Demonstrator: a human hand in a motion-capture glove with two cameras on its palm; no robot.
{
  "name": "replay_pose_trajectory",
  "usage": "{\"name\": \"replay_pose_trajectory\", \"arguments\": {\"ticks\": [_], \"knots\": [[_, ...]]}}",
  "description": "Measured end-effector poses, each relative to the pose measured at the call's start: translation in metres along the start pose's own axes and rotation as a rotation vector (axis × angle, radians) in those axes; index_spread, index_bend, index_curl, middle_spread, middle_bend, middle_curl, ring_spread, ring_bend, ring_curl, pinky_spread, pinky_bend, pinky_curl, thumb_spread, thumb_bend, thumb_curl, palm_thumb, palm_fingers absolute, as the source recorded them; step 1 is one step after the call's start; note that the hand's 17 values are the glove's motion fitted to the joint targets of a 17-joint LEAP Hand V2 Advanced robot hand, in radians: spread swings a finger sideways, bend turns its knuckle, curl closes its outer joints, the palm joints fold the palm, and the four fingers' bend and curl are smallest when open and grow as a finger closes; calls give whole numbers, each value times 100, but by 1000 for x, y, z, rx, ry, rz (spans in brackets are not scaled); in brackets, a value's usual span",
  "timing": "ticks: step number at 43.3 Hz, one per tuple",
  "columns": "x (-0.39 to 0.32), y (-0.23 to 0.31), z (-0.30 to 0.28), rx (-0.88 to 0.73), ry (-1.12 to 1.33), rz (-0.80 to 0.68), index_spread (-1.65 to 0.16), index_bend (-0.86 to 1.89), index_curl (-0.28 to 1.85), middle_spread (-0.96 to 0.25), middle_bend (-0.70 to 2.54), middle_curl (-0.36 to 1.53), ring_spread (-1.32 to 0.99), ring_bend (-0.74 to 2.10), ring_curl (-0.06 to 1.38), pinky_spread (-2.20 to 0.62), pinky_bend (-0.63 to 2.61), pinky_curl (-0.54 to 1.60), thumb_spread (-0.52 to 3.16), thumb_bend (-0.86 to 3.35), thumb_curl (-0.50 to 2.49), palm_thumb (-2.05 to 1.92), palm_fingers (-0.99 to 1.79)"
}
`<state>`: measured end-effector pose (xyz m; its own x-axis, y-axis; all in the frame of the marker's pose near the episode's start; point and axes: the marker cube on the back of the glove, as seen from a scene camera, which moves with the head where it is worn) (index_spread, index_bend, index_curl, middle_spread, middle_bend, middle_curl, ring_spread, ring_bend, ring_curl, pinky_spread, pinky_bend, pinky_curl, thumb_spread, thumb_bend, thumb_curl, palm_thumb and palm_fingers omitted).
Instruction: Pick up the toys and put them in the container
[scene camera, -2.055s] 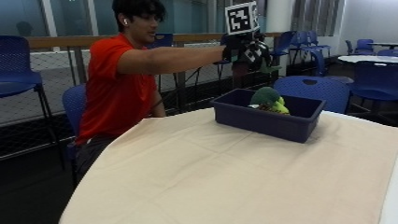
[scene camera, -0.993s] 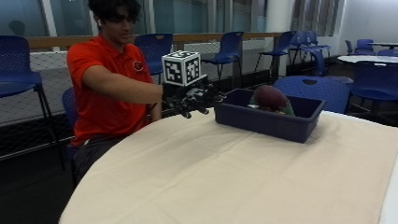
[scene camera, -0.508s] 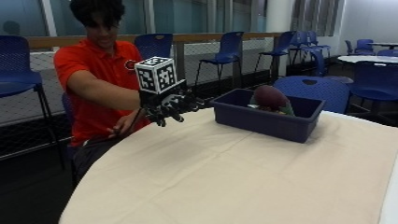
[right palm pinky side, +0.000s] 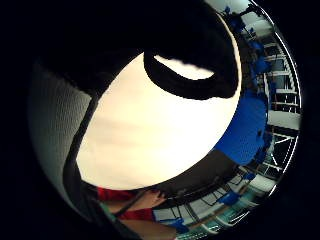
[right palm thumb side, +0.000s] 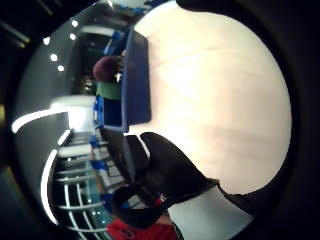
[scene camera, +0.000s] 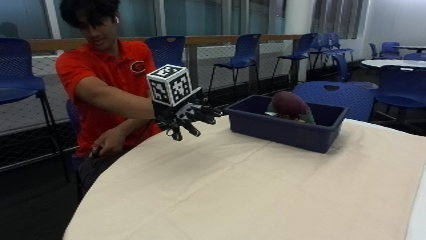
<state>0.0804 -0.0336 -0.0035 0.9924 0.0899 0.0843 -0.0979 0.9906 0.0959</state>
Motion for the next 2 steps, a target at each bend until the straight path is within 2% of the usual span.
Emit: {"name": "replay_pose_trajectory", "arguments": {"ticks": [2], "knots": [[1,0,0,1,-1,0,-38,15,27,-6,12,18,8,20,30,13,106,32,96,-8,19,-10,-16]]}}
